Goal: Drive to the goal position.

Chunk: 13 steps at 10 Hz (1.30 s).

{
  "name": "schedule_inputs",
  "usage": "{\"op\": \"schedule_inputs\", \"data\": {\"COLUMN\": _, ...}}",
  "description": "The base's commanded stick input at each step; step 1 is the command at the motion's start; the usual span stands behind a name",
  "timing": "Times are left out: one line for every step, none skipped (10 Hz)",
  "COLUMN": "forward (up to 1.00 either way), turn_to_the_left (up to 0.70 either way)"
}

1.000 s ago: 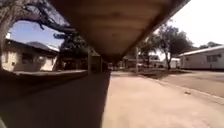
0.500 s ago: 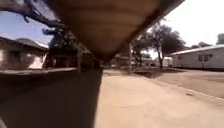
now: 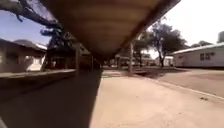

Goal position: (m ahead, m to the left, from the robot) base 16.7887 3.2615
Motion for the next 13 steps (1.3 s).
{"op": "schedule_inputs", "data": {"forward": 0.85, "turn_to_the_left": 0.0}}
{"op": "schedule_inputs", "data": {"forward": 0.85, "turn_to_the_left": 0.0}}
{"op": "schedule_inputs", "data": {"forward": 0.85, "turn_to_the_left": 0.0}}
{"op": "schedule_inputs", "data": {"forward": 0.85, "turn_to_the_left": 0.0}}
{"op": "schedule_inputs", "data": {"forward": 0.85, "turn_to_the_left": 0.0}}
{"op": "schedule_inputs", "data": {"forward": 0.85, "turn_to_the_left": 0.0}}
{"op": "schedule_inputs", "data": {"forward": 0.85, "turn_to_the_left": 0.0}}
{"op": "schedule_inputs", "data": {"forward": 0.85, "turn_to_the_left": 0.0}}
{"op": "schedule_inputs", "data": {"forward": 0.85, "turn_to_the_left": 0.0}}
{"op": "schedule_inputs", "data": {"forward": 0.85, "turn_to_the_left": 0.0}}
{"op": "schedule_inputs", "data": {"forward": 0.85, "turn_to_the_left": 0.0}}
{"op": "schedule_inputs", "data": {"forward": 0.85, "turn_to_the_left": 0.0}}
{"op": "schedule_inputs", "data": {"forward": 0.85, "turn_to_the_left": 0.0}}
